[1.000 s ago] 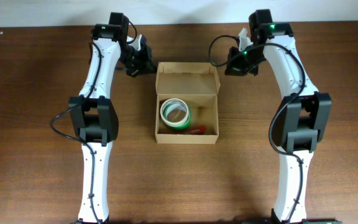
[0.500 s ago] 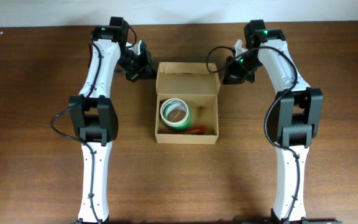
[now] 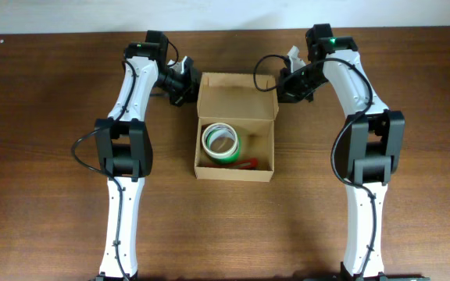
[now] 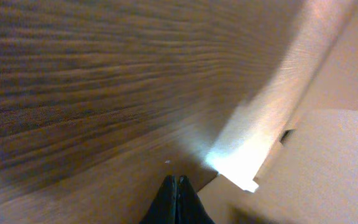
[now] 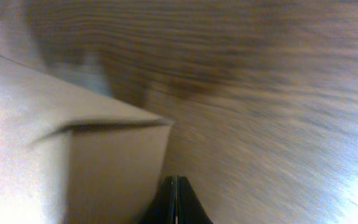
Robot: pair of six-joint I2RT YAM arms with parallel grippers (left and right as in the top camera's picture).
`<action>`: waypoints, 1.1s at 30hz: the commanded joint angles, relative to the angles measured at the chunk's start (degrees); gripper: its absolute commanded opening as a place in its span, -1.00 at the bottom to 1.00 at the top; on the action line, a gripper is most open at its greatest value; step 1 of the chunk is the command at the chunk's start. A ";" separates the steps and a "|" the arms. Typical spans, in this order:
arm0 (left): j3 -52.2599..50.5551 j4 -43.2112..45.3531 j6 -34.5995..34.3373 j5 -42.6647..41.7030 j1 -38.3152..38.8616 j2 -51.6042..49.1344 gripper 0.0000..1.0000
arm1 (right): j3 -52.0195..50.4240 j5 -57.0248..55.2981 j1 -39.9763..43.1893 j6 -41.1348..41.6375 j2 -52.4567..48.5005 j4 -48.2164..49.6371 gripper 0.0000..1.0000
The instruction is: Pack container
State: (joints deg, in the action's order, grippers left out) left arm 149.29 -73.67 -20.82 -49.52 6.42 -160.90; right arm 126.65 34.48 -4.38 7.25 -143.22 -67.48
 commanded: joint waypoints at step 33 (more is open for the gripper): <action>30.60 -10.91 7.08 0.04 2.45 1.38 -0.97 | 29.64 -5.79 -3.69 -9.88 2.69 -15.96 -0.93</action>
State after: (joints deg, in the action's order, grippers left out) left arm 178.82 -82.46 -17.43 -52.75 8.05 -161.03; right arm 152.90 32.82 -5.85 -0.78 -143.41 -81.93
